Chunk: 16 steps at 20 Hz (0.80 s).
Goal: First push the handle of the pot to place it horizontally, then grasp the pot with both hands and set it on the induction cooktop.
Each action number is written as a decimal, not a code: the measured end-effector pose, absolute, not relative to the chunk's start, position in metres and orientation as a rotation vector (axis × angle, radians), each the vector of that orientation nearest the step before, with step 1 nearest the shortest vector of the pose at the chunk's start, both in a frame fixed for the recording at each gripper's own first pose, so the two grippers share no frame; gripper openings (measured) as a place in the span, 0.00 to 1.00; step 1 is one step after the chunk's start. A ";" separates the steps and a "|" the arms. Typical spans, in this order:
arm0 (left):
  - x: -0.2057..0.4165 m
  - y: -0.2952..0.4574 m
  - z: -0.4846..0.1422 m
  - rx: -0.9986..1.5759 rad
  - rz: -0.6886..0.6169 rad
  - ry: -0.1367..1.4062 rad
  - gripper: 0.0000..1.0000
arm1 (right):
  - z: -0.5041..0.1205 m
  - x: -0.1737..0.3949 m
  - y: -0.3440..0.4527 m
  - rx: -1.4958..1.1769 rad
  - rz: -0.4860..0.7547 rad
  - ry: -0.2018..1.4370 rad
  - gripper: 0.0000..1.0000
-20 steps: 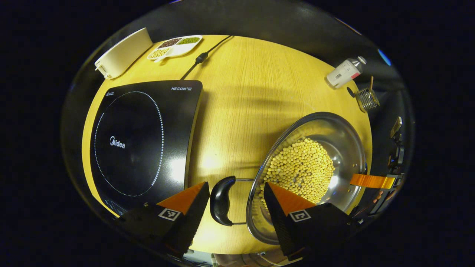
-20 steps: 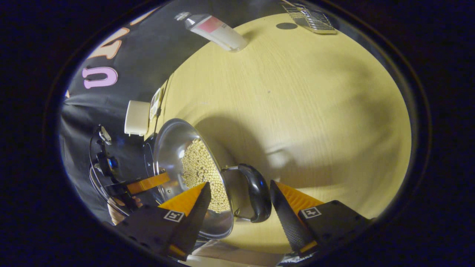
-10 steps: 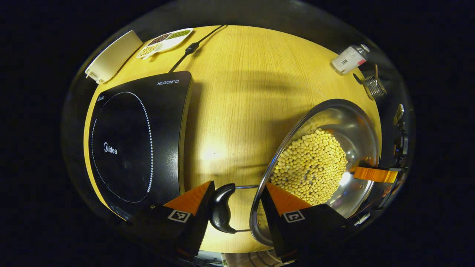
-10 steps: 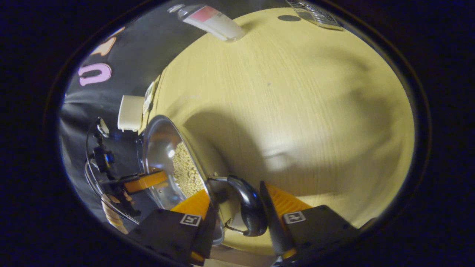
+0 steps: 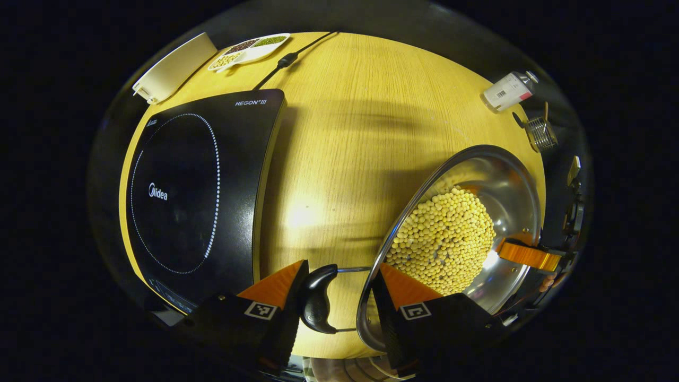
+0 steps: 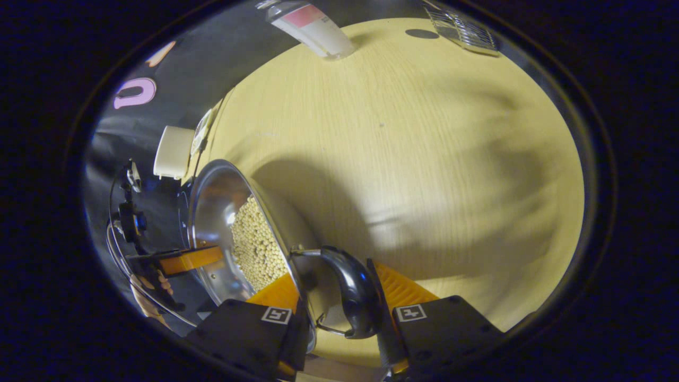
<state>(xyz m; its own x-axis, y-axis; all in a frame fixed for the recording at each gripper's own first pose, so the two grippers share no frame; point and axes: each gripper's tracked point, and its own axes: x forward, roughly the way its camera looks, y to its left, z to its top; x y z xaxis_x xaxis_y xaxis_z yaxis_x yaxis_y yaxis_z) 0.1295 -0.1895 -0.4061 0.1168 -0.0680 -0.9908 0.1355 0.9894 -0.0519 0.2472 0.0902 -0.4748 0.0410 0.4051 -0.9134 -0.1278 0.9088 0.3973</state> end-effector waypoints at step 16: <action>0.077 -0.203 -0.363 0.120 -0.215 1.440 0.69 | -0.432 0.199 0.049 0.227 0.394 1.414 0.51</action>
